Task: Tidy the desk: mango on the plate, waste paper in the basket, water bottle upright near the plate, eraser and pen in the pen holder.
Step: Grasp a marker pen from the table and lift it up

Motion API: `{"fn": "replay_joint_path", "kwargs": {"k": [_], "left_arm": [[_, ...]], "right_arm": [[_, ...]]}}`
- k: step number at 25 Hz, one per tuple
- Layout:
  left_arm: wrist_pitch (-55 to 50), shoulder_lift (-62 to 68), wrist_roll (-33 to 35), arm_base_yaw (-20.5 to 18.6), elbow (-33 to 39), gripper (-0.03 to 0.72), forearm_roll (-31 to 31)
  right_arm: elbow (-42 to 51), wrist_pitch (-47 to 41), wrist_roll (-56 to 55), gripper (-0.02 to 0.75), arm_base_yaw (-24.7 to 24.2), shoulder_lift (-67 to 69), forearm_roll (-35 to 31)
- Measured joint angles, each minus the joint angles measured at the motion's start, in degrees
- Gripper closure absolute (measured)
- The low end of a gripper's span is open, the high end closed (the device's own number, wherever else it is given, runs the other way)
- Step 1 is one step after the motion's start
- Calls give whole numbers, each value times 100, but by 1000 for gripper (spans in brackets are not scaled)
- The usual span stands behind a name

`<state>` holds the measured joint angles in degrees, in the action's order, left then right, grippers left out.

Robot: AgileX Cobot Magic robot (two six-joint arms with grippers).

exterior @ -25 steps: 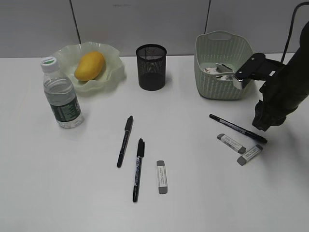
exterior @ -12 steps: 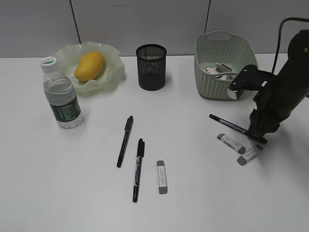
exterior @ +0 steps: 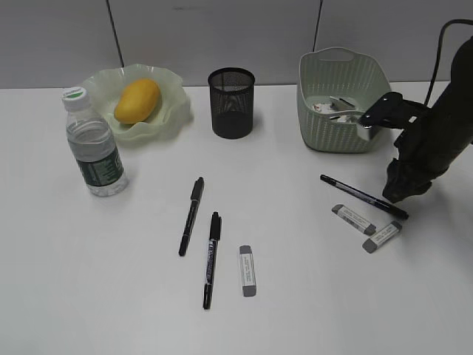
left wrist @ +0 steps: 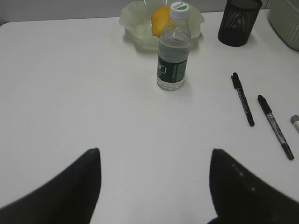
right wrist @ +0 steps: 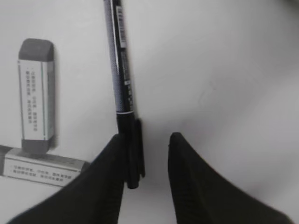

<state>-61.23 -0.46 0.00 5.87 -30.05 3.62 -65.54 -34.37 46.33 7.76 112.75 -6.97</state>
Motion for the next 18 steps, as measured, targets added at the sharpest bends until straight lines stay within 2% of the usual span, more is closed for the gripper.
{"fn": "replay_joint_path", "kwargs": {"k": [5, 18], "left_arm": [[0, 0, 0, 0, 0, 143, 0], [0, 0, 0, 0, 0, 143, 0]], "right_arm": [[0, -78, 369, 469, -36, 0, -352], [0, 41, 497, 470, -36, 126, -383]]}}
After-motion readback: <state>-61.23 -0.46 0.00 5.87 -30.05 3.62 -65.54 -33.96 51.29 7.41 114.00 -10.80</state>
